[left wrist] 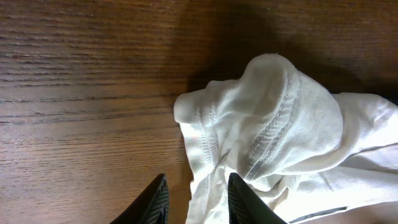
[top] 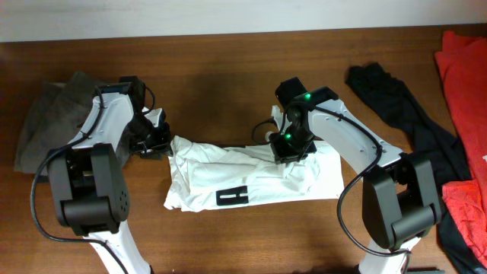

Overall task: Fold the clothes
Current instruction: 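Fold the right end of the strip leftward over the middle with right gripper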

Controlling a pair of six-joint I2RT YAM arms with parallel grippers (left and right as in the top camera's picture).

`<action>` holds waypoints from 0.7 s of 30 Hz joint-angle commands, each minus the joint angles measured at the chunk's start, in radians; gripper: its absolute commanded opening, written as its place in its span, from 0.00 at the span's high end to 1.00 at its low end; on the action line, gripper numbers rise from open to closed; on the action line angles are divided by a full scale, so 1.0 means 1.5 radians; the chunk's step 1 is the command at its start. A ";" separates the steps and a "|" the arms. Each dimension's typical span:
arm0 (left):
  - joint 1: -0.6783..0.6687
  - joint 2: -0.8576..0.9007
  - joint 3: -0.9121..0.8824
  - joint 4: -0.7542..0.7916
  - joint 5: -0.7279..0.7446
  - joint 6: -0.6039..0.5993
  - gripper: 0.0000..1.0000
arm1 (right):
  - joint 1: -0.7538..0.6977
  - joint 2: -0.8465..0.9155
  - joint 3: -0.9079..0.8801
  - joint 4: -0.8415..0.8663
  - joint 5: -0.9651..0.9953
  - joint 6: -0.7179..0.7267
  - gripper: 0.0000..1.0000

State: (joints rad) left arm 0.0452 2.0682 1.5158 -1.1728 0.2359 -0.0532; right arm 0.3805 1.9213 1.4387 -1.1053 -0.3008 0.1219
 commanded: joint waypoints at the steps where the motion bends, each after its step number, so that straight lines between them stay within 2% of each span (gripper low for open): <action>1: -0.001 -0.023 0.008 0.001 0.008 -0.002 0.68 | 0.004 0.003 0.003 -0.014 -0.076 -0.044 0.71; 2: -0.001 -0.023 0.008 0.001 0.008 -0.002 0.68 | 0.003 0.003 0.003 -0.013 -0.072 -0.044 0.66; 4: -0.001 -0.023 0.008 0.001 0.008 -0.002 0.68 | 0.002 0.003 0.003 -0.011 -0.058 -0.044 0.66; 10: -0.001 -0.023 0.008 0.002 0.008 -0.002 0.68 | -0.019 -0.008 0.028 -0.019 -0.055 -0.039 0.71; 15: -0.001 -0.023 0.008 0.001 0.008 -0.002 0.68 | -0.060 -0.033 0.057 -0.039 0.013 0.018 0.71; 21: -0.001 -0.023 0.008 0.001 0.008 -0.002 0.68 | -0.093 -0.034 0.051 -0.085 0.030 0.020 0.71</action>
State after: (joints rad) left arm 0.0452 2.0682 1.5158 -1.1706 0.2359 -0.0532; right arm 0.2565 1.9022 1.5074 -1.2057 -0.2928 0.1345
